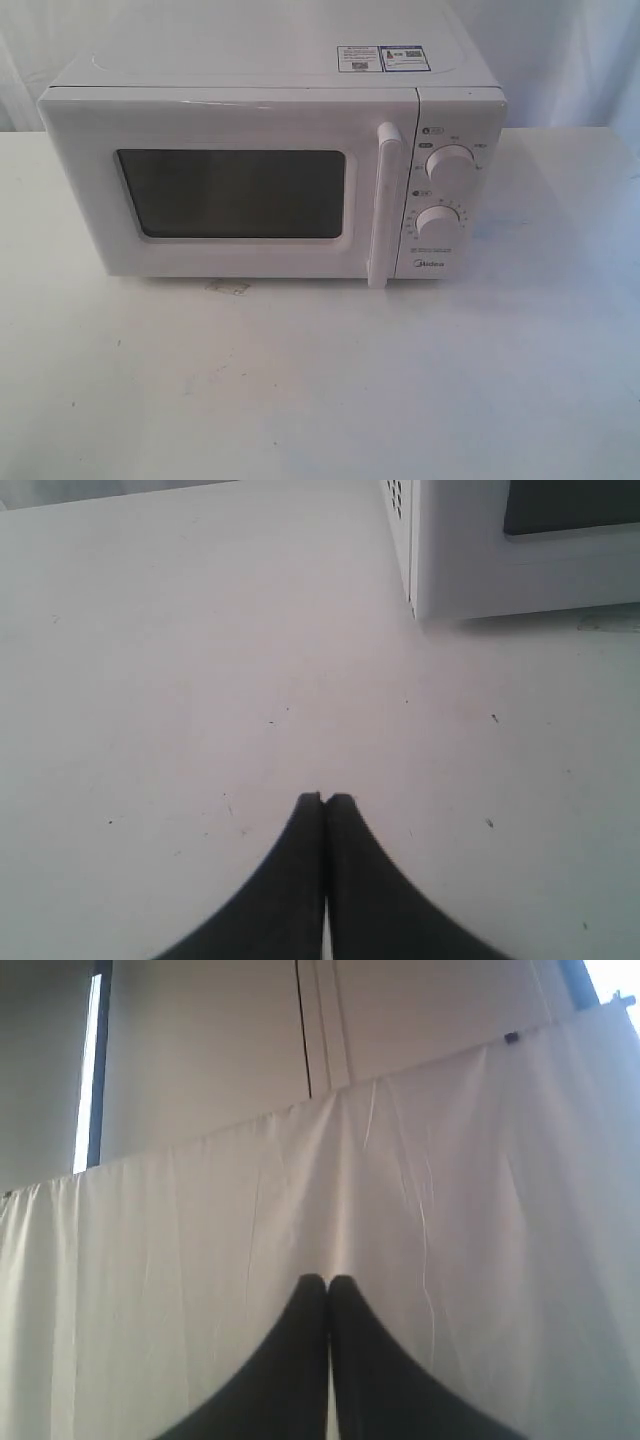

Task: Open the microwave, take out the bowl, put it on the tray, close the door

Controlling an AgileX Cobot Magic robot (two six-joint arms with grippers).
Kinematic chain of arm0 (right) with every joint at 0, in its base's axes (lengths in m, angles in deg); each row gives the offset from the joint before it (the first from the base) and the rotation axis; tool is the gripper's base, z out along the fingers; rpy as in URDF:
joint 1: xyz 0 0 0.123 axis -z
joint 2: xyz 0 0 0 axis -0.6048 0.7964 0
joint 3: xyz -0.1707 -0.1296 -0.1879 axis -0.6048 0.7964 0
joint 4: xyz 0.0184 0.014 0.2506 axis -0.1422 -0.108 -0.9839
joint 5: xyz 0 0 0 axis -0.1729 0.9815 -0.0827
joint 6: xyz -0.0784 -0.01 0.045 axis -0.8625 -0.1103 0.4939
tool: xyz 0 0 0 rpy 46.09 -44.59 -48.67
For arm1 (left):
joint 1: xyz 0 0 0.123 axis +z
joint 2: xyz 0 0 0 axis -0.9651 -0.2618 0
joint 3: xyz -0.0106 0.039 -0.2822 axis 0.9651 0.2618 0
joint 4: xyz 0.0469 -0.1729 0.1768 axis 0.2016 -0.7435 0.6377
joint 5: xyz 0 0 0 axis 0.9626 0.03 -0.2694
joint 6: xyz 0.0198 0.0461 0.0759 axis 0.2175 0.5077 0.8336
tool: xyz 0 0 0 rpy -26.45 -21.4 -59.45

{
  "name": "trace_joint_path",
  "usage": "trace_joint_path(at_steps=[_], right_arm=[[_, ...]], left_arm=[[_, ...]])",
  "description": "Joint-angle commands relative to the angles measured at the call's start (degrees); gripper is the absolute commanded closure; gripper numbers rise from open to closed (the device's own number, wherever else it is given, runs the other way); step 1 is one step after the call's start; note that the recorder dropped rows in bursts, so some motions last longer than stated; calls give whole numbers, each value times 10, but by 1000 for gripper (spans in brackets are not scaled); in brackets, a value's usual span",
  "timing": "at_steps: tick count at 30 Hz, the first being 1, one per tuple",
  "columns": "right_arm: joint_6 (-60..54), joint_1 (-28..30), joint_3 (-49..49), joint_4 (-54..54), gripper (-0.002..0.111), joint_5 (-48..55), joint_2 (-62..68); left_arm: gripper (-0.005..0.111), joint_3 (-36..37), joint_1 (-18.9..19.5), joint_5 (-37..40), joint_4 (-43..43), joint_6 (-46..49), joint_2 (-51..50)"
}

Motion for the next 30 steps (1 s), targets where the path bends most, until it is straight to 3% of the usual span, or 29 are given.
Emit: trace_joint_path(at_steps=[1,5,9,17,23,30], right_arm=[[39,2,-79,2,108,153,61],[43,2,-126,2,108,327,175],[43,2,-125,-2,108,359,281],[66,-2,-125,-27,108,357,458],[36,-83,-127,-6,108,253,575],[86,-154,-157,103,108,205,603]], left_arm=[[107,2,0,1,-2,0,3],[107,2,0,1,-2,0,3],[107,2,0,1,-2,0,3],[107,2,0,1,-2,0,3],[107,2,0,1,-2,0,3],[107,2,0,1,-2,0,3]])
